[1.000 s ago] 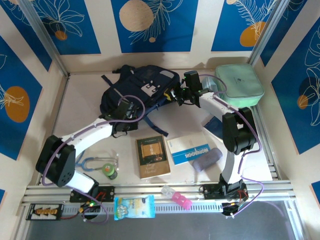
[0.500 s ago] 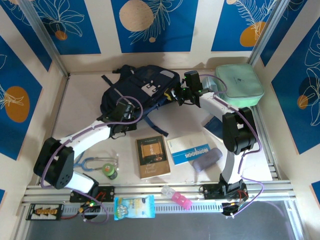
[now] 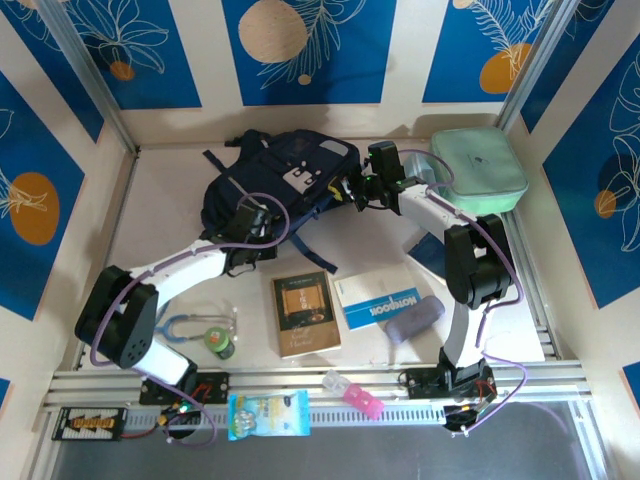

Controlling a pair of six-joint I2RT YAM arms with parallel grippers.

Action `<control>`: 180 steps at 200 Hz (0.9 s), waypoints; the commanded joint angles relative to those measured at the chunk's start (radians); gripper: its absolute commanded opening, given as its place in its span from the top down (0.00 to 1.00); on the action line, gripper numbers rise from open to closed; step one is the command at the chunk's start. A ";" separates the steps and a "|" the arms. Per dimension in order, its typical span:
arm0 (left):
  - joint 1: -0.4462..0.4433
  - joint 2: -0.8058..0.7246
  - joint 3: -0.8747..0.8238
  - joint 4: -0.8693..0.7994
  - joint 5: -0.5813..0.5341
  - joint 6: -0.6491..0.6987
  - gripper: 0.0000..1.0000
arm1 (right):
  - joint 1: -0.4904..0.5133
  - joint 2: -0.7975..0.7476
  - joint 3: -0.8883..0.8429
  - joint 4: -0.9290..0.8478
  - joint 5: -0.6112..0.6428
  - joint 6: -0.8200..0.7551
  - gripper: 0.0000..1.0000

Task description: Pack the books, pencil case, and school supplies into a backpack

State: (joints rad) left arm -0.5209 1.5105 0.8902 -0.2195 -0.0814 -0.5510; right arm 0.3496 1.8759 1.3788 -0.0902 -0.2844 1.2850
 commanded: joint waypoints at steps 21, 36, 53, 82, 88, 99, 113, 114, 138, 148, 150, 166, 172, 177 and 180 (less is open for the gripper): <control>0.013 -0.002 -0.022 -0.003 -0.013 0.008 1.00 | -0.007 -0.003 0.020 0.073 0.006 0.000 0.98; 0.014 -0.021 -0.035 -0.023 -0.032 0.018 1.00 | -0.020 -0.003 0.018 0.065 0.017 -0.012 0.98; 0.023 -0.056 -0.056 -0.061 -0.061 0.033 1.00 | -0.040 -0.002 0.016 0.053 0.032 -0.039 0.98; 0.059 -0.143 -0.119 -0.123 -0.131 0.029 1.00 | -0.077 0.000 0.009 0.028 0.048 -0.074 0.98; 0.068 -0.163 -0.137 -0.122 -0.135 0.027 1.00 | -0.082 0.000 0.007 0.029 0.048 -0.079 0.98; 0.081 -0.196 -0.164 -0.106 -0.138 0.029 1.00 | -0.085 0.006 0.010 0.029 0.047 -0.090 0.98; 0.093 -0.220 -0.175 -0.093 -0.128 0.041 1.00 | -0.087 0.026 0.028 0.027 0.039 -0.104 0.98; 0.093 -0.221 -0.175 -0.091 -0.126 0.043 1.00 | -0.087 0.028 0.030 0.028 0.037 -0.106 0.98; 0.093 -0.214 -0.142 -0.059 -0.038 0.098 1.00 | -0.089 0.080 0.080 -0.004 0.005 -0.136 0.93; 0.089 -0.198 -0.110 -0.057 0.017 0.125 1.00 | -0.089 0.062 0.061 -0.007 0.027 -0.132 0.85; 0.087 -0.194 -0.101 -0.059 0.029 0.129 1.00 | -0.088 0.054 0.053 -0.002 0.032 -0.132 0.83; 0.061 -0.161 -0.034 -0.090 0.076 0.163 1.00 | -0.091 -0.010 -0.020 0.009 0.081 -0.117 0.56; 0.050 -0.149 -0.009 -0.104 0.084 0.173 1.00 | -0.095 -0.033 -0.041 0.002 0.093 -0.113 0.50; 0.043 -0.139 0.010 -0.112 0.091 0.176 1.00 | -0.098 -0.050 -0.055 -0.012 0.097 -0.113 0.45; 0.039 -0.132 0.021 -0.118 0.096 0.177 1.00 | -0.101 -0.061 -0.060 -0.025 0.099 -0.114 0.43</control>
State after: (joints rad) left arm -0.4530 1.3437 0.8074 -0.2729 -0.0673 -0.4408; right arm 0.2737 1.9278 1.3712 -0.1165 -0.2516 1.1782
